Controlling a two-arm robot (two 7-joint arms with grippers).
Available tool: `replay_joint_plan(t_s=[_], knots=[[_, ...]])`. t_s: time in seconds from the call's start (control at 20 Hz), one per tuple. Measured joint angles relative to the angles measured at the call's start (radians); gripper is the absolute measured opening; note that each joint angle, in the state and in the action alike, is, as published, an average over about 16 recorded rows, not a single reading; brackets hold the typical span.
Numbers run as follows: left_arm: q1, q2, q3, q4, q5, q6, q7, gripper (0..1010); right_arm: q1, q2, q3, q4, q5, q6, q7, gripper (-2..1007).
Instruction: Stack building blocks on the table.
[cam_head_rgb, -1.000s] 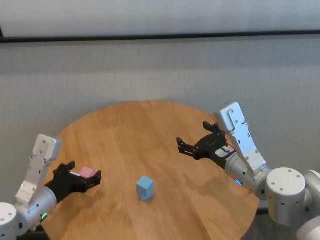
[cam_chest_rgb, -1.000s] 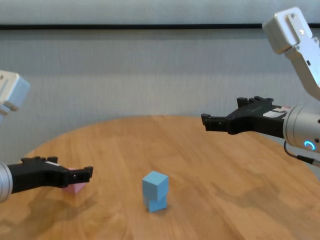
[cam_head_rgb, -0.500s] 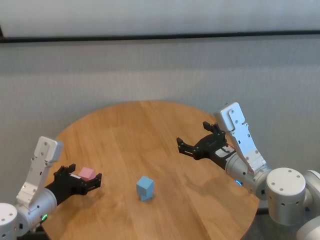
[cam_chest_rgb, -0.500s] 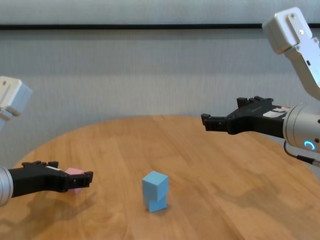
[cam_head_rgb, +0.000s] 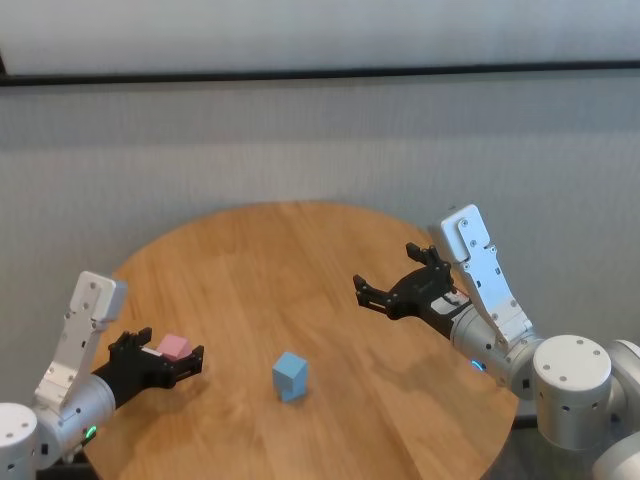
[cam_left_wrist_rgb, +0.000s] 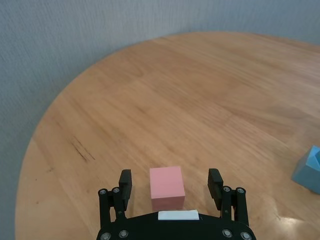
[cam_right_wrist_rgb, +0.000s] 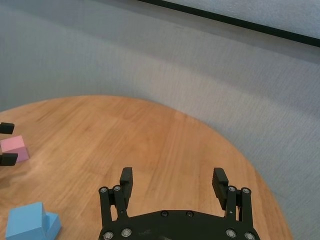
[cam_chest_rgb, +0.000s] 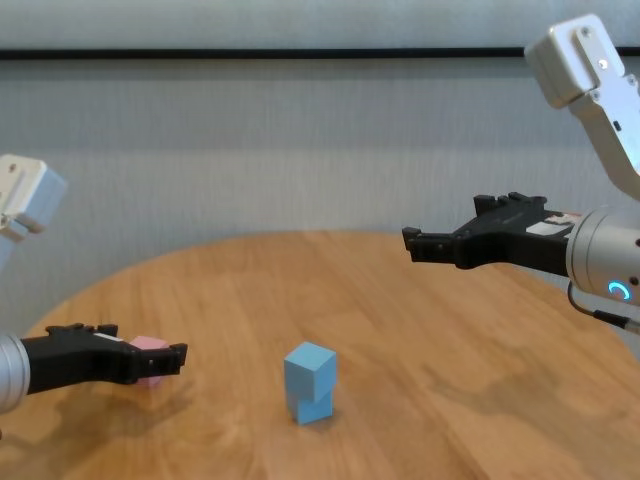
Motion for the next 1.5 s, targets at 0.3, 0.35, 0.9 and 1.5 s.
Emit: replay_joint_plan(t_s=[0.3, 0.35, 0.9, 1.5], knots=[[-0.012, -0.006, -0.002, 0.022, 0.006, 0.012, 0.002, 1000, 0.0, 0.0, 0.0, 0.0, 0.0, 0.0, 0.0, 1001], [-0.015, -0.006, -0.001, 0.026, 0.007, 0.014, 0.002, 1000, 0.0, 0.0, 0.0, 0.0, 0.0, 0.0, 0.0, 1001], [-0.034, -0.009, 0.004, 0.057, 0.018, 0.024, -0.004, 985, 0.0, 0.0, 0.0, 0.0, 0.0, 0.0, 0.0, 1001], [-0.032, -0.009, 0.003, 0.052, 0.017, 0.024, 0.001, 735, 0.0, 0.0, 0.0, 0.0, 0.0, 0.0, 0.0, 1001]])
